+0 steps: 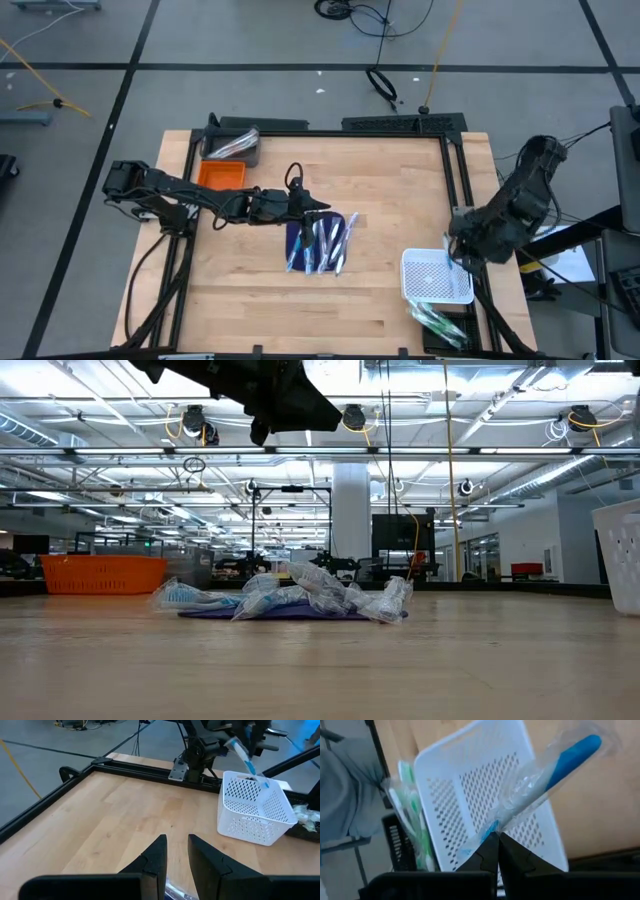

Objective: Pick & Place Toothbrushes
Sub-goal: Put the blue toothbrush into the white bin

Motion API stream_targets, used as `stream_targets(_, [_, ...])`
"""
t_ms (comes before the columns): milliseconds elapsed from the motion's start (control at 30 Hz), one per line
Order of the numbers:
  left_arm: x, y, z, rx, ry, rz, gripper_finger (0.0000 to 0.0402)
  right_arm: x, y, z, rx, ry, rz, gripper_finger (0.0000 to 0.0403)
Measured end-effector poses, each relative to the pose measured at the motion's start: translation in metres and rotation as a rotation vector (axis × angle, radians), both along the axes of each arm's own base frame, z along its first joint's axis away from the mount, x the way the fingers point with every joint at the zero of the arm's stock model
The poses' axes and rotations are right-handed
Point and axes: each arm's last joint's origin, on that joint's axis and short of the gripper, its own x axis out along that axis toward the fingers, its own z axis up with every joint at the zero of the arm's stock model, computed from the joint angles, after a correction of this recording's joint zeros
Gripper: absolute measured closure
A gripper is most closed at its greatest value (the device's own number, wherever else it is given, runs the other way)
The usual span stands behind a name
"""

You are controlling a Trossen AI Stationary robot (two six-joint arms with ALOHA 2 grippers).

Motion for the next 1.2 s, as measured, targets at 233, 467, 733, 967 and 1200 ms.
stream_targets(233, [0.000, 0.001, 0.001, -0.015, -0.009, 0.007, 0.0323, -0.005, 0.019, -0.007, -0.044, 0.063, -0.031, 0.0403])
stream_targets(467, [0.001, 0.001, 0.002, -0.015, -0.022, 0.009, 0.0323, -0.007, 0.029, -0.012, -0.072, 0.082, -0.045, 0.0403])
stream_targets(733, [0.001, 0.001, 0.002, -0.009, -0.019, 0.007, 0.0323, -0.005, 0.029, -0.011, -0.080, 0.014, -0.080, 0.0399])
stream_targets(967, [0.001, 0.001, 0.002, -0.010, -0.018, 0.008, 0.0323, -0.005, 0.028, -0.019, -0.102, 0.003, -0.122, 0.0355])
stream_targets(1200, [0.001, 0.001, 0.002, -0.009, -0.018, 0.008, 0.0323, -0.005, 0.027, -0.035, -0.136, 0.023, -0.134, 0.0296])
